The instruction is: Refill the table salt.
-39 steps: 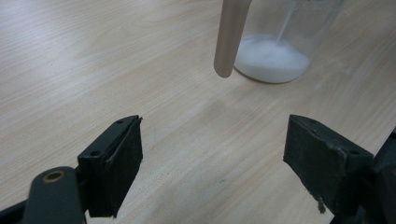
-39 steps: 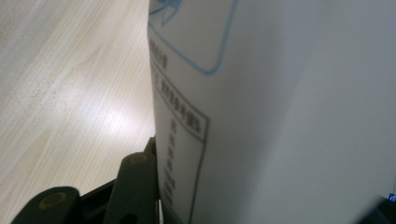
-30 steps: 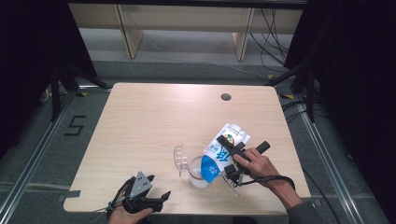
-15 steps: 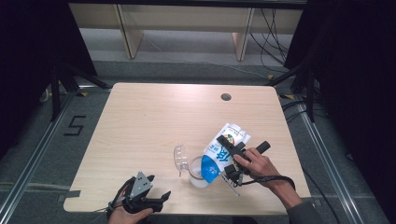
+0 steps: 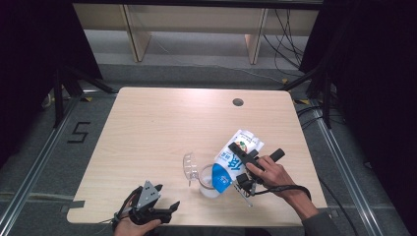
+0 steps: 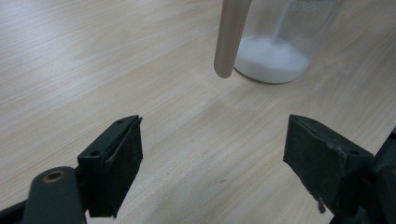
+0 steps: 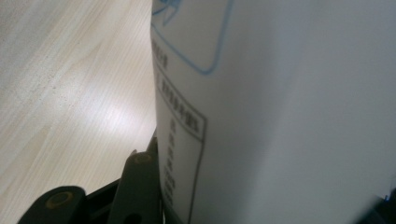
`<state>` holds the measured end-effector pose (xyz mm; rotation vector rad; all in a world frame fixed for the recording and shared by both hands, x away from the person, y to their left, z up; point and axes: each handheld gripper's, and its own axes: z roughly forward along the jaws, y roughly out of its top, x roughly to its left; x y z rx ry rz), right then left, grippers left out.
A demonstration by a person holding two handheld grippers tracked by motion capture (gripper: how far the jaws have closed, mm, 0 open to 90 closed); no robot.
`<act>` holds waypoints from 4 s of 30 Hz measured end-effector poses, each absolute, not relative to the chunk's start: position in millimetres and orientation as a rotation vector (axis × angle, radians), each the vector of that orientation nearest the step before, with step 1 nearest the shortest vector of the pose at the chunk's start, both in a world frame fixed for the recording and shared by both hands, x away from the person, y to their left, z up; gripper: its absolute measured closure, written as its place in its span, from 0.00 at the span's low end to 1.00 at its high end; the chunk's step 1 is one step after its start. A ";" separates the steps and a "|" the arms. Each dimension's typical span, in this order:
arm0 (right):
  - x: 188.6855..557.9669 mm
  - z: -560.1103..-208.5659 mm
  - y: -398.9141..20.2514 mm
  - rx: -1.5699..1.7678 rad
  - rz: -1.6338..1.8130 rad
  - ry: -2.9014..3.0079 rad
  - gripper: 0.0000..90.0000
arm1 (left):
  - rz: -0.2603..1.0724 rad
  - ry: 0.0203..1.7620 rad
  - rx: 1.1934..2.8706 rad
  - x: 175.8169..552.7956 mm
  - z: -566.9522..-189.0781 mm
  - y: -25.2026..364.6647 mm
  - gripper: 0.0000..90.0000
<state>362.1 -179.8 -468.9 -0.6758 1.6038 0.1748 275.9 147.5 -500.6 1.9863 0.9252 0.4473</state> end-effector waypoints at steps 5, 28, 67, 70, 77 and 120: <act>361.8 -468.7 -179.4 -0.682 0.171 1.600 0.67 | 0.445 0.926 1.981 275.5 -500.5 147.2 0.21; 361.8 -469.7 -180.7 -0.667 0.174 1.603 0.67 | 0.446 0.929 1.985 275.3 -500.1 147.5 0.21; 360.3 -468.1 -178.6 -0.710 0.142 1.571 0.70 | 0.446 0.927 1.991 275.4 -499.9 148.0 0.21; 360.0 -469.2 -179.0 -0.697 0.143 1.584 0.70 | 0.445 0.927 1.991 275.4 -499.7 148.1 0.21; 360.3 -469.2 -179.0 -0.700 0.147 1.583 0.71 | 0.446 0.928 1.991 275.3 -499.6 148.2 0.21; 360.9 -467.3 -180.1 -0.705 0.148 1.567 0.74 | 0.445 0.926 1.993 275.4 -499.6 148.2 0.21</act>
